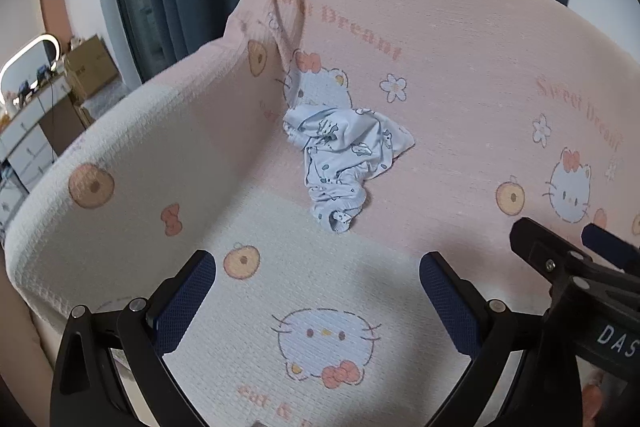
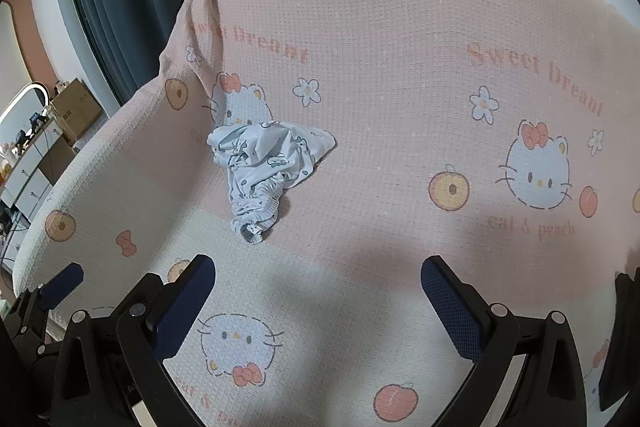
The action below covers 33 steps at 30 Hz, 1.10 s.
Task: Fold clothes
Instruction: 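Move both grippers toward the crumpled light-blue garment on the blanket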
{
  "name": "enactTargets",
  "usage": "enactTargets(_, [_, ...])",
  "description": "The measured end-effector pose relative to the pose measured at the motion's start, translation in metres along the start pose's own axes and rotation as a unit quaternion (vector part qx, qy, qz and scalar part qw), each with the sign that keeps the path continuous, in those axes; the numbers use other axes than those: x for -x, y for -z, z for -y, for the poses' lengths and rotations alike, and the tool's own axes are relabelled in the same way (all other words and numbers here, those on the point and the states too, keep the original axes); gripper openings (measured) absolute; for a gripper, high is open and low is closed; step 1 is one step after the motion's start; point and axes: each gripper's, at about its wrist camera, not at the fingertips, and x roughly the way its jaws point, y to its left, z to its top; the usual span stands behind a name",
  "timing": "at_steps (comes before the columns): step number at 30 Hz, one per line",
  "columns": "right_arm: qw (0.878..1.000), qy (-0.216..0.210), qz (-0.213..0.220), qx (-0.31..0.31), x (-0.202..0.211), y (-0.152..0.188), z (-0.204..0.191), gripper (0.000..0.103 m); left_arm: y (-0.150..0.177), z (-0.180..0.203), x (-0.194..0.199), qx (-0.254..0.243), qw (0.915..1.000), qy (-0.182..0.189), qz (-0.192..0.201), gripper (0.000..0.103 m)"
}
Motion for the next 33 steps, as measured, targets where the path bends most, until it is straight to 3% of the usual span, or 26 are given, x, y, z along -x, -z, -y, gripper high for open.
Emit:
enactTargets(3, [1.000, 0.000, 0.002, 0.000, -0.001, 0.000, 0.001, 0.103, -0.003, 0.001, 0.001, -0.011, 0.9999, -0.008, 0.008, 0.103])
enactTargets(7, [1.000, 0.000, 0.005, 0.000, -0.002, -0.001, 0.002, 0.103, 0.009, -0.009, -0.009, 0.016, 0.9996, 0.025, -0.001, 0.103])
enactTargets(13, [1.000, -0.016, 0.011, -0.016, -0.011, -0.004, 0.006, 0.103, 0.005, 0.001, -0.028, 0.015, 0.9991, 0.031, -0.027, 0.103])
enactTargets(23, [0.998, -0.055, 0.009, -0.025, -0.059, 0.004, 0.010, 0.102, 0.022, -0.002, -0.068, 0.000, 0.9990, 0.035, -0.027, 0.102])
enactTargets(27, [0.996, -0.084, -0.008, -0.030, -0.089, 0.010, 0.009, 0.087, 0.027, -0.006, -0.090, -0.009, 0.9992, 0.031, -0.024, 0.096])
enactTargets(33, [0.984, -0.168, -0.017, -0.051, -0.122, 0.007, 0.001, 0.078, 0.028, -0.012, -0.123, -0.012, 0.9989, 0.041, -0.017, 0.088])
